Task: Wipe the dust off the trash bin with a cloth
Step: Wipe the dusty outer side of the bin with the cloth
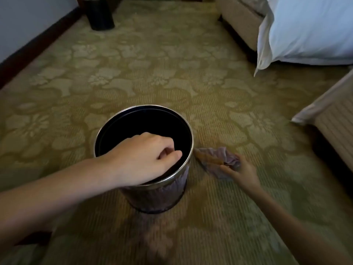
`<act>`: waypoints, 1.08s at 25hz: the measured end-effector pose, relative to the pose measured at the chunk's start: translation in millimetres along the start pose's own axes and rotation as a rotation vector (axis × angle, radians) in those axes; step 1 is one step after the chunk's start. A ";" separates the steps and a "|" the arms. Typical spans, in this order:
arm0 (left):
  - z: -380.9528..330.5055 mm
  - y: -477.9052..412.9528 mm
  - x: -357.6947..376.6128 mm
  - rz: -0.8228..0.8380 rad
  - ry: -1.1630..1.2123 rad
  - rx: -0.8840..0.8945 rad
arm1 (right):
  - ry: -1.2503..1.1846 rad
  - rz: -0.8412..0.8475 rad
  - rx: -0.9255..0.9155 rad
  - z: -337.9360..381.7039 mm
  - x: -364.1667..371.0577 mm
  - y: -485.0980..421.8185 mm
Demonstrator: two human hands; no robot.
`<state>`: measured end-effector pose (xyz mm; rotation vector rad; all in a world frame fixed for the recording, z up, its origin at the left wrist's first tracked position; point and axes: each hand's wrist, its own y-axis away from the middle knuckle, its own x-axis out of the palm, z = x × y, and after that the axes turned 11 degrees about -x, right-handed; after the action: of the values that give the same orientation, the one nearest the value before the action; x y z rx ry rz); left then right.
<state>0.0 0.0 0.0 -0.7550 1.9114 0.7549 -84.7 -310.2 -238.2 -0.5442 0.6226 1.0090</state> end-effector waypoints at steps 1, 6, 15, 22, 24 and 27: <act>-0.1 -2.2 3.9 -0.002 -0.032 0.002 | 0.102 0.065 0.009 -4.7 4.6 -8.9; -5.8 -6.7 10.2 -0.045 -0.068 0.028 | 0.416 0.283 -0.046 20.2 43.1 -20.0; 8.5 -6.2 11.0 -0.088 0.053 0.041 | -0.016 -0.325 -0.143 35.1 4.3 -5.3; 11.2 -3.0 17.0 -0.080 0.114 0.048 | 0.466 0.272 -0.591 11.2 32.8 76.5; 11.2 -0.2 16.5 -0.075 0.102 0.045 | 0.464 0.319 -0.495 9.6 30.4 73.9; 11.1 1.5 13.7 -0.086 0.138 0.034 | 0.474 0.156 -0.424 20.4 22.9 51.1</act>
<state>-0.7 6.6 -16.4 -0.8815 1.9961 0.6294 -116.9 -260.7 -246.5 -1.1428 0.8843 1.1767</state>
